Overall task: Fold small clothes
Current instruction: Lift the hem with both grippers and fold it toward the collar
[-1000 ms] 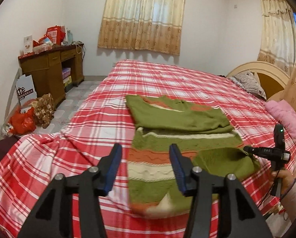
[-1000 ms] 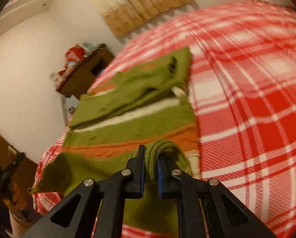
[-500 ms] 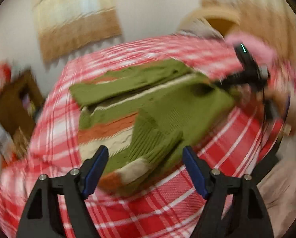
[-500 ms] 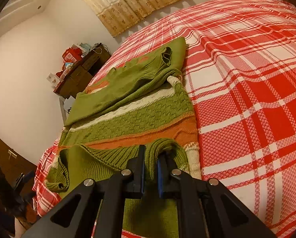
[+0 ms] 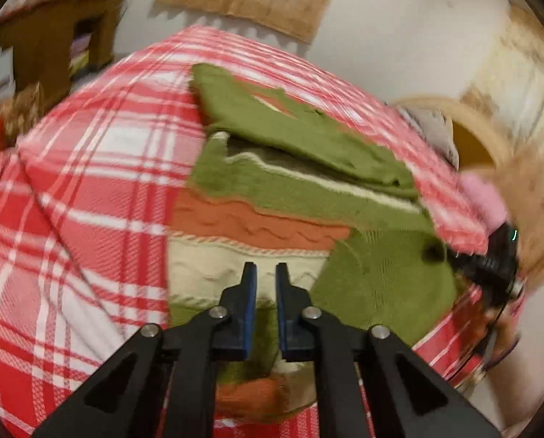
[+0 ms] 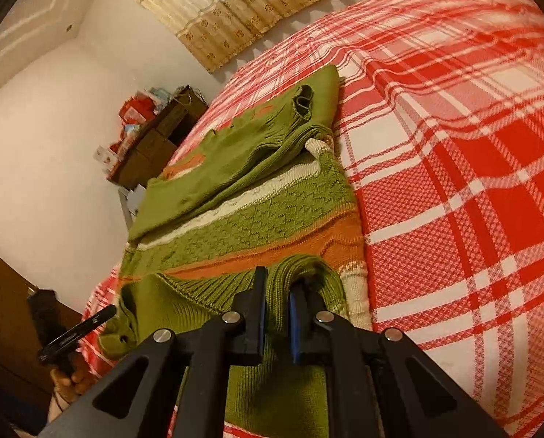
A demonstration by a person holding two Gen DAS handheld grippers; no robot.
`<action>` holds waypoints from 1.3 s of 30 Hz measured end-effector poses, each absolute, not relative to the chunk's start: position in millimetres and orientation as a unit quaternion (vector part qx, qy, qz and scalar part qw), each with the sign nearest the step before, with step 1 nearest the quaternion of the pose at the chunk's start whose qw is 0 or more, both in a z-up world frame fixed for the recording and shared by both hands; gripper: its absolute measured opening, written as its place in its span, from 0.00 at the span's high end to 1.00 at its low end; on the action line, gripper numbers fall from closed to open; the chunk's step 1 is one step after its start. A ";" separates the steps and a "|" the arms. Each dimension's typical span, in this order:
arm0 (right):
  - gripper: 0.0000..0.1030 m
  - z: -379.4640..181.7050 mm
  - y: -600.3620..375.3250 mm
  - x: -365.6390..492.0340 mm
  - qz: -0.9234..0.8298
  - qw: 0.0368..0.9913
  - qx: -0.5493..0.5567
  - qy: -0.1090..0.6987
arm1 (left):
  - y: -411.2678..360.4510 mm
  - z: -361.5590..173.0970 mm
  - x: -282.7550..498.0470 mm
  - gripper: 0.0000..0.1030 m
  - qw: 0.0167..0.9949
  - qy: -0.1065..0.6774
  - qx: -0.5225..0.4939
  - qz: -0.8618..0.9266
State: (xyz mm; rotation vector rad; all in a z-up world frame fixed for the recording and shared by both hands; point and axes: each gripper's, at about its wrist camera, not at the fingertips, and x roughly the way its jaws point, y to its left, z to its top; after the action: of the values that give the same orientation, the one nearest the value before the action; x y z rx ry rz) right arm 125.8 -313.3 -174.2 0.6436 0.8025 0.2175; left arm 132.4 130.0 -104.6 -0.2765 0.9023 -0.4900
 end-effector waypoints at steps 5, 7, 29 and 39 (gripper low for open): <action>0.90 -172.6 -309.6 124.7 0.101 0.868 0.302 0.381 | 96.1 -82.7 87.1 0.72 0.868 0.385 0.001 -0.315; 0.90 -172.5 -309.0 124.7 0.101 0.868 0.303 0.381 | 78.3 -81.2 75.2 0.09 0.869 0.373 0.047 -0.322; 0.83 -174.2 -314.5 122.3 0.111 0.857 0.343 0.369 | 130.0 -116.1 142.5 0.84 0.847 0.434 -0.144 -0.271; 0.47 -136.0 -333.5 98.2 0.135 0.867 0.387 0.284 | 141.1 -108.7 136.6 0.43 0.853 0.413 -0.172 -0.268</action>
State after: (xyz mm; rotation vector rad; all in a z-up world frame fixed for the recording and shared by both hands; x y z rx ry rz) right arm 98.2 -333.5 -136.0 0.8094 0.5941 0.2819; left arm 136.6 141.1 -108.7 -0.3610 0.8681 -0.5648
